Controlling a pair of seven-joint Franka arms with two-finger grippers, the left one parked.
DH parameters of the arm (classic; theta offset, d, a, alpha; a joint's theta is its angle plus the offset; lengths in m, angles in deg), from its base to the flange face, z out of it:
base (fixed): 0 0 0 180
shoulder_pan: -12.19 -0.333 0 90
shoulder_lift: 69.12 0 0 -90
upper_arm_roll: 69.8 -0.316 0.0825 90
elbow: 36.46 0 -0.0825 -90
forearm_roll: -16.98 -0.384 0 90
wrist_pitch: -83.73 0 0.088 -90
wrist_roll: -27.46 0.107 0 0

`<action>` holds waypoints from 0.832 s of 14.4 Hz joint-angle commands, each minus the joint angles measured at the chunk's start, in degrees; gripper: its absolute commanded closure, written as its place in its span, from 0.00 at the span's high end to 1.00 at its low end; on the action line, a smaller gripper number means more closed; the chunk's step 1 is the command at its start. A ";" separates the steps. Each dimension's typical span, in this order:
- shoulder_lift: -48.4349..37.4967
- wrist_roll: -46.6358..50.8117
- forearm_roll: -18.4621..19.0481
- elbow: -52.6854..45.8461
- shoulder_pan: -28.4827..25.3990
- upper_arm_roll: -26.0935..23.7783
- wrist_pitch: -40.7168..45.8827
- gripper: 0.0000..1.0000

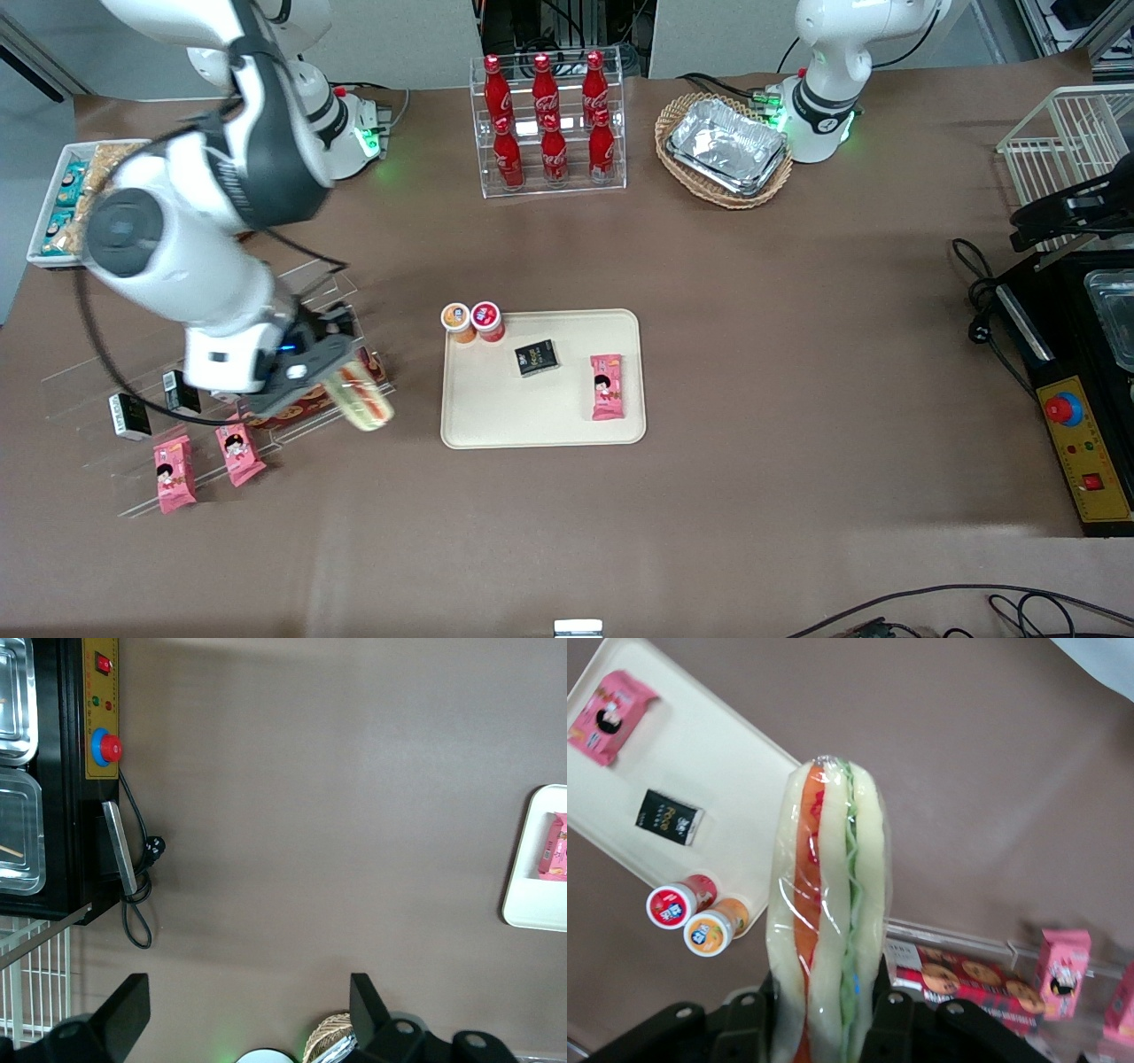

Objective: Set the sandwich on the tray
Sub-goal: 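Carry the held sandwich with the right gripper over the cream tray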

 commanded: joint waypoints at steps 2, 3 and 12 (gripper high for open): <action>4.59 -5.79 1.85 -1.73 -5.30 0.66 -3.03 0.39; 5.64 -6.75 1.85 -1.73 -6.09 -0.04 -4.26 0.39; 16.98 -22.39 1.77 -1.64 -6.28 -5.22 -13.59 0.40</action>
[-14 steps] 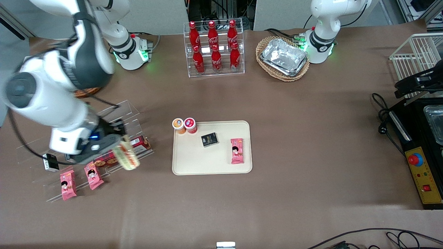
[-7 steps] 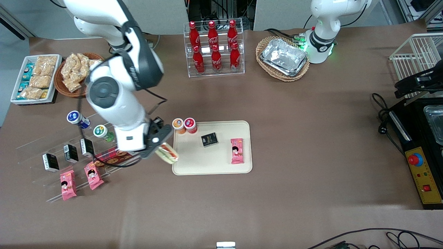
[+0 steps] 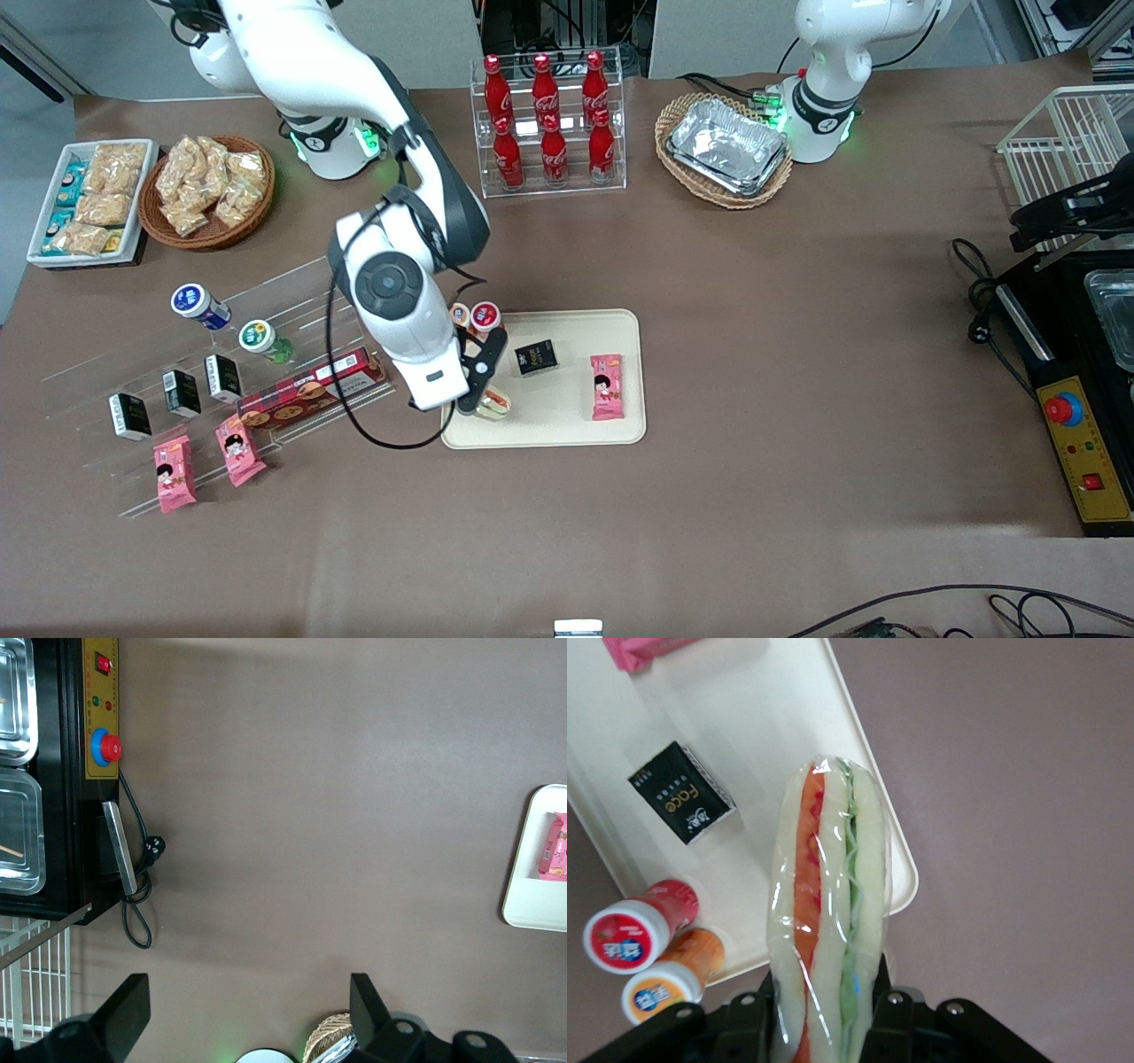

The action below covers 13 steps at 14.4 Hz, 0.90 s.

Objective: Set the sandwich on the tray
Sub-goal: 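Carry the held sandwich with the right gripper over the cream tray, then lower the sandwich onto the tray beside the black box and release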

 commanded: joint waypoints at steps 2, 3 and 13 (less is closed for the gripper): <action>4.77 -4.03 0.65 -1.59 0.12 -1.54 -2.55 0.39; 5.74 -3.86 0.73 -1.59 0.03 -2.15 -3.34 0.40; 10.50 -2.80 0.03 -1.50 -0.76 -2.51 -10.38 0.70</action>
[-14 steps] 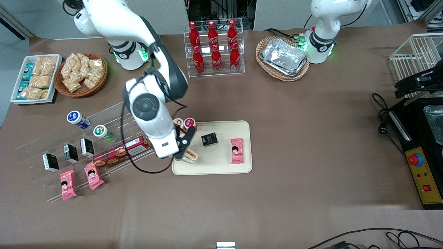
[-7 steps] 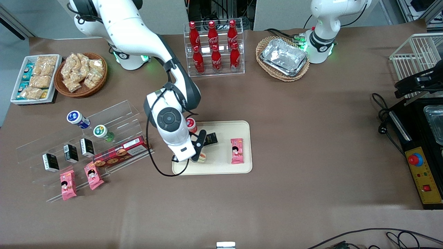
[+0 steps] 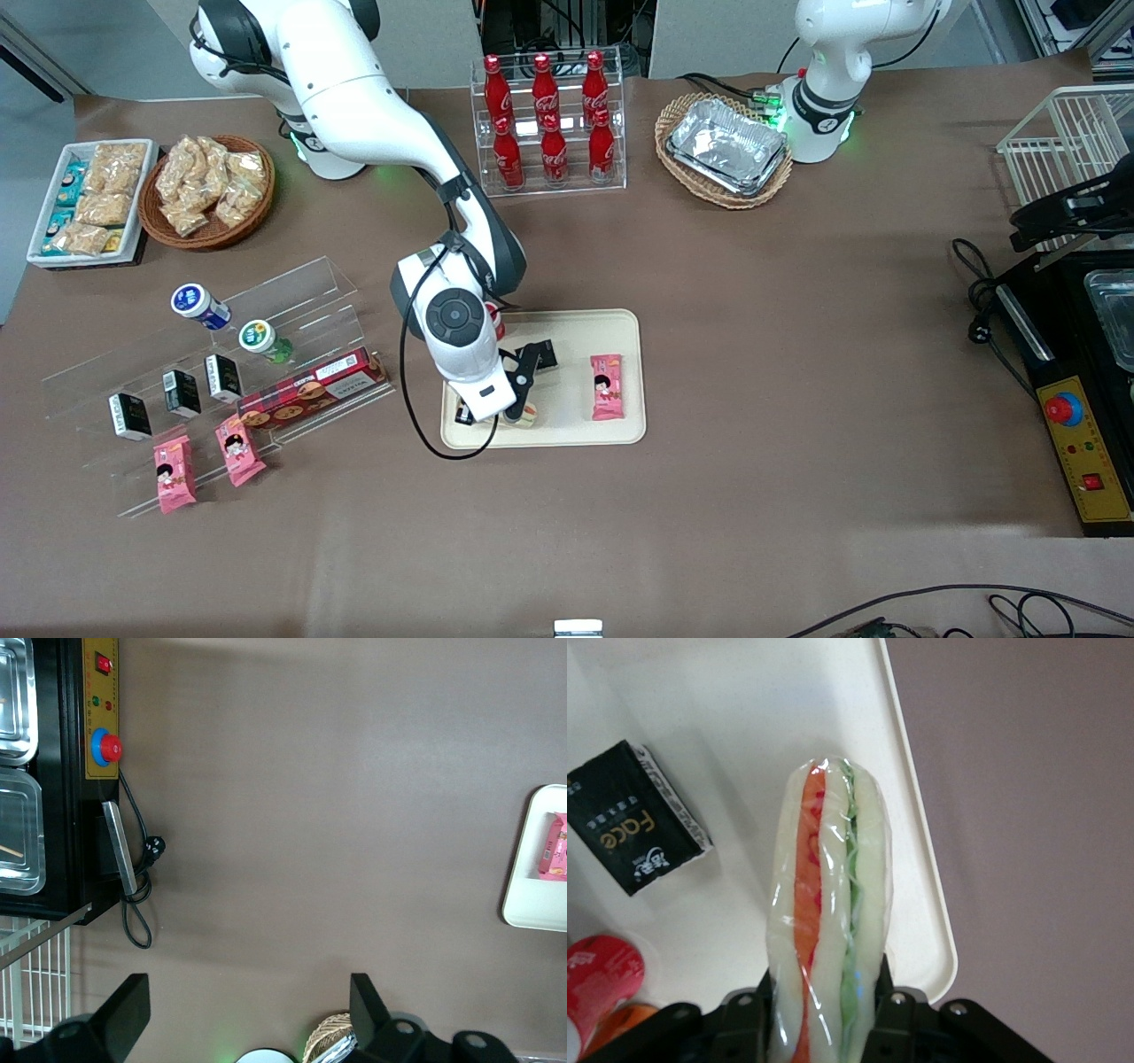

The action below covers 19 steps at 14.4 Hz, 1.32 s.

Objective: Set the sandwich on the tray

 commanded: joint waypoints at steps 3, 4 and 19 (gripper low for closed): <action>0.75 0.16 0.03 -1.47 -0.20 0.44 -0.56 0.87; 0.57 0.07 0.03 -1.56 -0.11 0.44 -0.56 0.88; -21.04 2.25 -10.61 -1.47 28.80 -7.47 13.39 1.00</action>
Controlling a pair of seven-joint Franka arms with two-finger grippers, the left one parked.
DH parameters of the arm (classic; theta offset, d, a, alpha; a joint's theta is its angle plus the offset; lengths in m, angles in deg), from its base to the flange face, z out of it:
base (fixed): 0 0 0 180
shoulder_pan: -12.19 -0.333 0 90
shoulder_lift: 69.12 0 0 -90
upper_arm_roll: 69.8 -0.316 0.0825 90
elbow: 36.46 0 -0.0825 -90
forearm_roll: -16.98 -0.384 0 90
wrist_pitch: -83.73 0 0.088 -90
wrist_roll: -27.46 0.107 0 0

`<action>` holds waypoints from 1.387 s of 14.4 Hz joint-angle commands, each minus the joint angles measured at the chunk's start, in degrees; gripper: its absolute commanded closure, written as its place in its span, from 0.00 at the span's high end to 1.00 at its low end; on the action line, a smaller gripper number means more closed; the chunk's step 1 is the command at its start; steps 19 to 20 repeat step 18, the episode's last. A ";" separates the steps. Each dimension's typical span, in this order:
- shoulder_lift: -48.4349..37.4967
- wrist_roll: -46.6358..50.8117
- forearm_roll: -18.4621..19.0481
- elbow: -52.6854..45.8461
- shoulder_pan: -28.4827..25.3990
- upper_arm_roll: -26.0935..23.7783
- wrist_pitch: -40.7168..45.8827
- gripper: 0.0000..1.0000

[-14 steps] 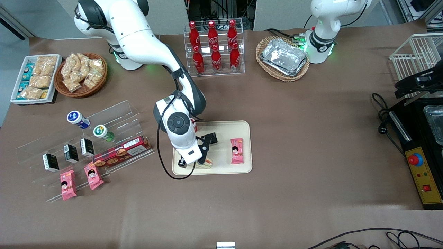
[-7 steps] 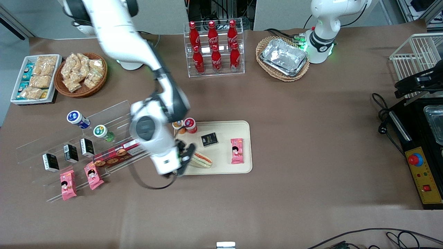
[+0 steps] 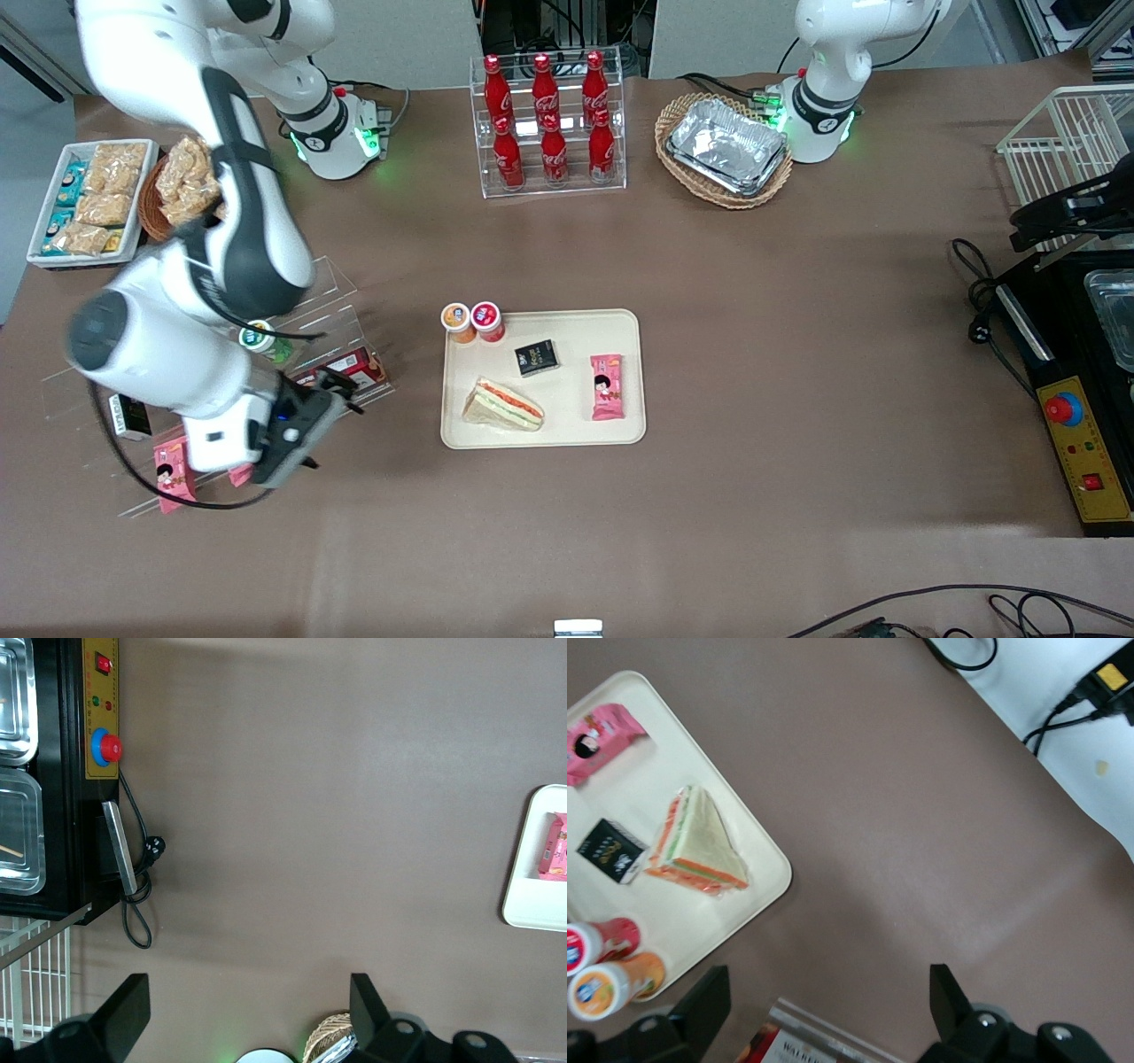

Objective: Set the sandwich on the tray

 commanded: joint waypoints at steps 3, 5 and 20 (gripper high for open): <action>-7.61 14.13 -1.15 0.72 3.43 1.12 9.62 1.00; -8.93 20.64 -0.89 0.72 3.34 3.23 12.17 1.00; -15.97 34.30 15.28 0.72 0.70 3.86 16.85 1.00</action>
